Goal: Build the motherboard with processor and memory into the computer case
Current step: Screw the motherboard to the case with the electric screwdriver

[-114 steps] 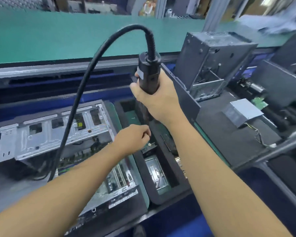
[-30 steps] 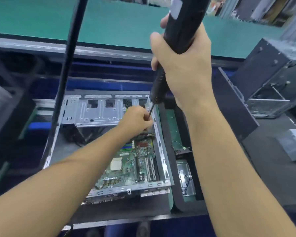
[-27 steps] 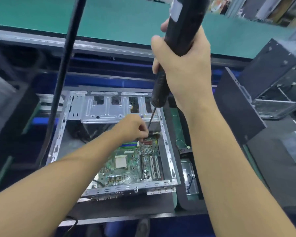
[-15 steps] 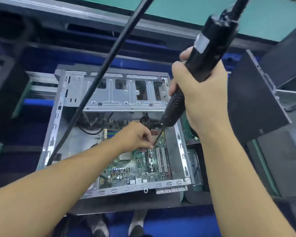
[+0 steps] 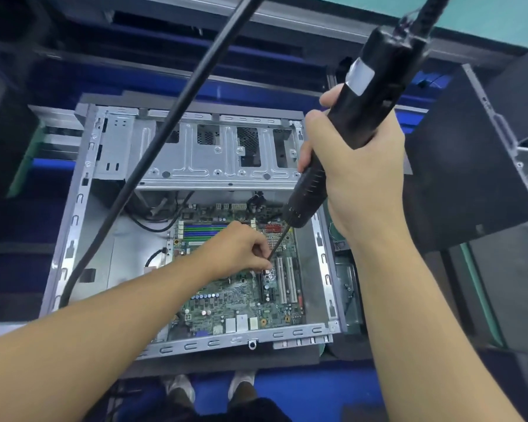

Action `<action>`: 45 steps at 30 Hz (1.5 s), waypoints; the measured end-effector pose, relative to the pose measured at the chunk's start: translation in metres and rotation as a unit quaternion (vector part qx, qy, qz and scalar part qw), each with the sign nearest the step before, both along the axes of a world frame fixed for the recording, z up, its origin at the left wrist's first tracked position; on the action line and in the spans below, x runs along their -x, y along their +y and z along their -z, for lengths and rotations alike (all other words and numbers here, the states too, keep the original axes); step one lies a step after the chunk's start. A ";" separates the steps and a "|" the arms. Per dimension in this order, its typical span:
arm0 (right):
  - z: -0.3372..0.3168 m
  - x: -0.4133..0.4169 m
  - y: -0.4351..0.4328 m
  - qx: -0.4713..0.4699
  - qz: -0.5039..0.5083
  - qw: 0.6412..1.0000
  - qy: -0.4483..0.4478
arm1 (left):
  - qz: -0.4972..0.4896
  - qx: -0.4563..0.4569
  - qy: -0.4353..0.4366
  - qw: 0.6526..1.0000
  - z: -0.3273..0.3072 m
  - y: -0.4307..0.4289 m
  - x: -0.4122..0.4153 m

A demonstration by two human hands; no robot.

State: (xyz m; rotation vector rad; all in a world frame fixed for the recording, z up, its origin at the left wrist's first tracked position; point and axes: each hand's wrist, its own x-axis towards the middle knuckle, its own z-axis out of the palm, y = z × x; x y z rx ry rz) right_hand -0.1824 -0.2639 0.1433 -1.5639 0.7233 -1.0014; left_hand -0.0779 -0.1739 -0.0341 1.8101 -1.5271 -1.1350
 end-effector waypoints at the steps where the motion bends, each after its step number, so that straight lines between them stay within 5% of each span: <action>1: 0.000 0.001 0.000 0.000 0.002 1.000 0.001 | -0.006 0.003 0.004 1.000 0.001 0.000 0.001; 19: -0.004 0.010 0.000 0.008 0.033 0.999 -0.017 | -0.113 -0.055 0.215 0.969 0.006 -0.003 0.011; 45: -0.009 0.009 -0.004 0.010 0.047 0.998 -0.036 | -0.146 0.021 0.237 0.960 0.017 0.003 0.006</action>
